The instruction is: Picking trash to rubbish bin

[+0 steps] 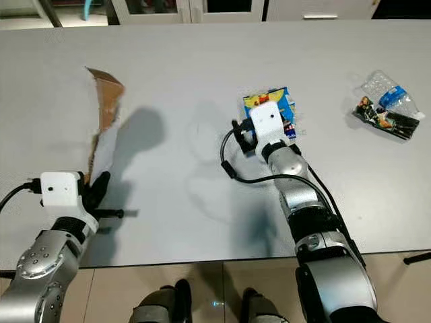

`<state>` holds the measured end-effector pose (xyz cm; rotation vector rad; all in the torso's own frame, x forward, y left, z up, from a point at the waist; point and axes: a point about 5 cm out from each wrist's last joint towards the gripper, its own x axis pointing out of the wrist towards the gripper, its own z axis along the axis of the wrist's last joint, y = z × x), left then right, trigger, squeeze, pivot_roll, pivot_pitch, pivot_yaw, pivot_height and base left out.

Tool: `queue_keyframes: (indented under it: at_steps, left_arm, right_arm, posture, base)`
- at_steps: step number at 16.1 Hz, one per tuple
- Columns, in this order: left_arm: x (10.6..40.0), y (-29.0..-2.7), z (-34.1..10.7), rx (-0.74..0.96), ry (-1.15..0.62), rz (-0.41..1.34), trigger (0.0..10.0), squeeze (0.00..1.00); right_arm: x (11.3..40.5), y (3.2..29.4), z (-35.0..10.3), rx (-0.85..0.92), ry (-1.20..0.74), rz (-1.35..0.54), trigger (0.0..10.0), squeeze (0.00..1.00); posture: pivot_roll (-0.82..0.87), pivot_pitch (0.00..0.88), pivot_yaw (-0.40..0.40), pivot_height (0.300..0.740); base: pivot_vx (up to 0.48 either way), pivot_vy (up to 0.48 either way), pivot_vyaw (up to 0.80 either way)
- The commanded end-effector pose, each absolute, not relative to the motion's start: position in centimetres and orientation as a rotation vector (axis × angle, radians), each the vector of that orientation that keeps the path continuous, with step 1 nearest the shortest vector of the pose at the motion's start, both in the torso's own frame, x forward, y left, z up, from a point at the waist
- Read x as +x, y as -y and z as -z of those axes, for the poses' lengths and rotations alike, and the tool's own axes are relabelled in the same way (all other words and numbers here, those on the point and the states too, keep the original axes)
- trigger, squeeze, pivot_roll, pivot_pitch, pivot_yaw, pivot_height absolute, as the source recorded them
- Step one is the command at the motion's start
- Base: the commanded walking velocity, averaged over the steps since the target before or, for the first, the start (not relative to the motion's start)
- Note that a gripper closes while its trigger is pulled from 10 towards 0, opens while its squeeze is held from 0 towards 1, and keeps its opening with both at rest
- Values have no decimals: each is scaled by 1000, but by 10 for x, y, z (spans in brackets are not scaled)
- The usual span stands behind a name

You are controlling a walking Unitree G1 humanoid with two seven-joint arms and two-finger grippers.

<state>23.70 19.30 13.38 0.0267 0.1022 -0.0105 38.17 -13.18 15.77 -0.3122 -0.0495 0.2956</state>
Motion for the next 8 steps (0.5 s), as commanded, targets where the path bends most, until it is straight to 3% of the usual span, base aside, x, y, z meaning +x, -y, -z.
queue_keyframes:
  at_steps: [1,8]
  left_arm:
    - [231,-190,-123,9,-167,37,10000,0]
    - [233,-190,-125,3,-163,43,10000,0]
  right_arm:
    - [384,132,-157,-339,24,-287,10000,0]
    - [383,135,-131,-335,-145,-313,10000,0]
  posture:
    - [83,243,33,740]
    - [81,242,30,740]
  base:
    - [0,0,0]
    - [0,0,0]
